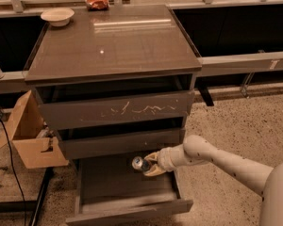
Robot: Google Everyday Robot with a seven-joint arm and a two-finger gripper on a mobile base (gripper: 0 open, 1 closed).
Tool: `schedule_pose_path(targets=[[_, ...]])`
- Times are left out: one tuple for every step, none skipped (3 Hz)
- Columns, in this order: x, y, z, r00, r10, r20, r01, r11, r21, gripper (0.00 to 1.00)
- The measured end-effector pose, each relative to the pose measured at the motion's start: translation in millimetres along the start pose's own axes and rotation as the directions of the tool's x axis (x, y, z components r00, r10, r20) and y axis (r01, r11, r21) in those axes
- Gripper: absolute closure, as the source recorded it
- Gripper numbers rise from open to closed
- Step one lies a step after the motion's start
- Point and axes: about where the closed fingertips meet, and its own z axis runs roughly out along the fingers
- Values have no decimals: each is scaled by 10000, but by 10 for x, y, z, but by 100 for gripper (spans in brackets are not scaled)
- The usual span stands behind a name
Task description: Place redbull can into bottom drawer
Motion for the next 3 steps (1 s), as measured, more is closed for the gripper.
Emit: schedule_pose_path(targets=[[27, -1, 34, 10000, 20, 85, -20, 10000, -19, 100], [232, -12, 291, 9971, 182, 740, -170, 9997, -174, 100], [529, -27, 768, 9790, 448, 1987, -353, 9981, -512, 100]])
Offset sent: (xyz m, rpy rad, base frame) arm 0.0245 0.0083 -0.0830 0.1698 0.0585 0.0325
